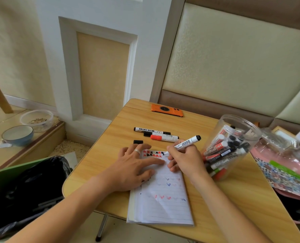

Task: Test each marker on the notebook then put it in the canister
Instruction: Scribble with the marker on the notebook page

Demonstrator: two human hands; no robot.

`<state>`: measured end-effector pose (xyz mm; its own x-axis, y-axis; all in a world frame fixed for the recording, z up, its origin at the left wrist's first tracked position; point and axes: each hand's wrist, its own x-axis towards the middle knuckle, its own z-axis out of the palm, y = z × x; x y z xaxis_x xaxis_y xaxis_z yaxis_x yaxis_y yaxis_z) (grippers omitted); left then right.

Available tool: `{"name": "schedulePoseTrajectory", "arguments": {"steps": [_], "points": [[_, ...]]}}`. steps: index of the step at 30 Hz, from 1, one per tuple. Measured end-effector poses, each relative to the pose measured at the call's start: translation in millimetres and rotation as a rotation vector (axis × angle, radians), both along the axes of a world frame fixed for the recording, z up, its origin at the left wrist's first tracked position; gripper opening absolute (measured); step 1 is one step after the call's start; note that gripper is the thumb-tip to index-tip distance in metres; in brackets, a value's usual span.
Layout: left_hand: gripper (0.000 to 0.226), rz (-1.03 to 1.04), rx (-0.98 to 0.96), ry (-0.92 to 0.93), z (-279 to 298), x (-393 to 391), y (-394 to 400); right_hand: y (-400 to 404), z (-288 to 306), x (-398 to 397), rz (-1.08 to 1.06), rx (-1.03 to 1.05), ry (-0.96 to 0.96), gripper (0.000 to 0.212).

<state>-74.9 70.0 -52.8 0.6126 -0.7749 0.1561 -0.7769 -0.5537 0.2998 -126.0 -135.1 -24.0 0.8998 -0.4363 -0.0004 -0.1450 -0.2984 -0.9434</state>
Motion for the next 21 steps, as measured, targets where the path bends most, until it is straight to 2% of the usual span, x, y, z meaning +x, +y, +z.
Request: {"name": "schedulePoseTrajectory", "arguments": {"steps": [9, 21], "points": [[0.041, 0.012, 0.012, -0.035, -0.1, -2.0, -1.7, 4.2, 0.1, -0.6, -0.015, -0.138, 0.006, 0.013], [0.046, 0.007, 0.082, -0.030, 1.3, -4.1, -1.5, 6.3, -1.0, -1.0, -0.069, -0.160, 0.039, 0.015]]}}
